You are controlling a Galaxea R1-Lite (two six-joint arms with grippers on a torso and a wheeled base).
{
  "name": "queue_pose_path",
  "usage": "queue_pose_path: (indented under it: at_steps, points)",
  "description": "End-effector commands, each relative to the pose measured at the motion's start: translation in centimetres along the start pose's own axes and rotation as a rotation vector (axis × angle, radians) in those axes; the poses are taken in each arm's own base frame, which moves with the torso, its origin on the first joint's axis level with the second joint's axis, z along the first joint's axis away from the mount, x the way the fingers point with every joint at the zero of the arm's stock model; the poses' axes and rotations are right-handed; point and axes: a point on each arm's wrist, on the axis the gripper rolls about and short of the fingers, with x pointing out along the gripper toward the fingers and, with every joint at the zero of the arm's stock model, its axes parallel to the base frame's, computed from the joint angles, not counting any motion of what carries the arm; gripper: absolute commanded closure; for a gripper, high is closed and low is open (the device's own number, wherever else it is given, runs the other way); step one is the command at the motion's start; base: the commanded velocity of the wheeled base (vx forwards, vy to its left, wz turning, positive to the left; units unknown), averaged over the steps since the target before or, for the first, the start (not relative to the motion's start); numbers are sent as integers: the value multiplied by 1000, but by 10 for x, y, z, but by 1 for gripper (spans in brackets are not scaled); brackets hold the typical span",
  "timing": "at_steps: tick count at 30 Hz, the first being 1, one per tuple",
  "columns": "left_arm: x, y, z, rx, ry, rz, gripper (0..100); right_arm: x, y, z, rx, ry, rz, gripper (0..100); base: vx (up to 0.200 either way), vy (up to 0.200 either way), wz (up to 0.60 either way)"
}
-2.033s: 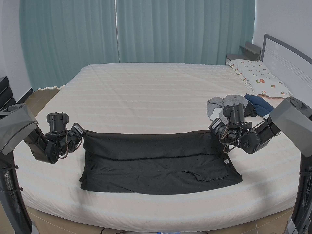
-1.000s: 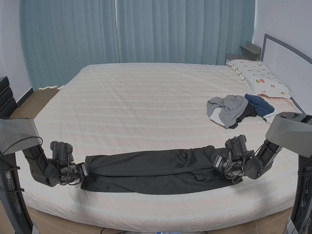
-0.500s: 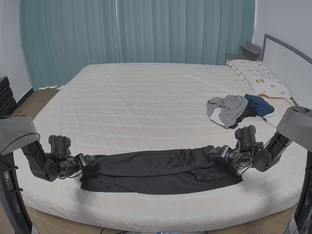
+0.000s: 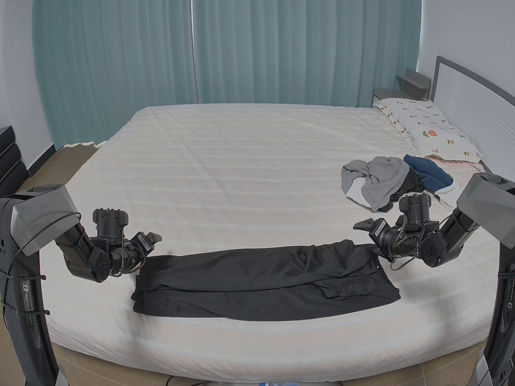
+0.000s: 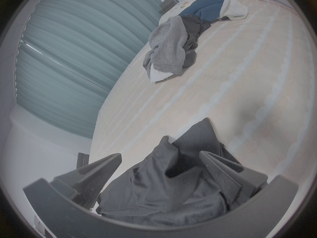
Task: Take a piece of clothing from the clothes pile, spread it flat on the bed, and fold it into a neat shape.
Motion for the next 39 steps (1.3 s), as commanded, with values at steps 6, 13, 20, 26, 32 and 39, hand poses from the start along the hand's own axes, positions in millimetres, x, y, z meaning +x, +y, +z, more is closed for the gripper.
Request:
queue_pose_path:
  at_steps: [6, 13, 20, 26, 32, 39]
  points:
    - [12, 6, -13, 6, 34, 28, 100, 12, -25, 2, 36, 16, -12, 0, 0, 0, 0]
    - [14, 6, -9, -3, 2, 41, 100, 15, -27, -1, 34, 26, -18, 0, 0, 0, 0]
    - [17, 5, -5, -67, -40, 61, 100, 23, -30, -3, 25, 4, 5, 0, 0, 0, 0]
    - [21, 7, -6, -69, -35, 65, 100, 4, -20, 1, 5, -65, 88, 0, 0, 0, 0]
    - [22, 8, -6, -71, -33, 69, 100, -13, -17, -6, -18, -80, 171, 0, 0, 0, 0]
    - [22, 10, -8, -70, -26, 75, 0, -5, -20, -19, -56, -45, 198, 0, 0, 0, 0]
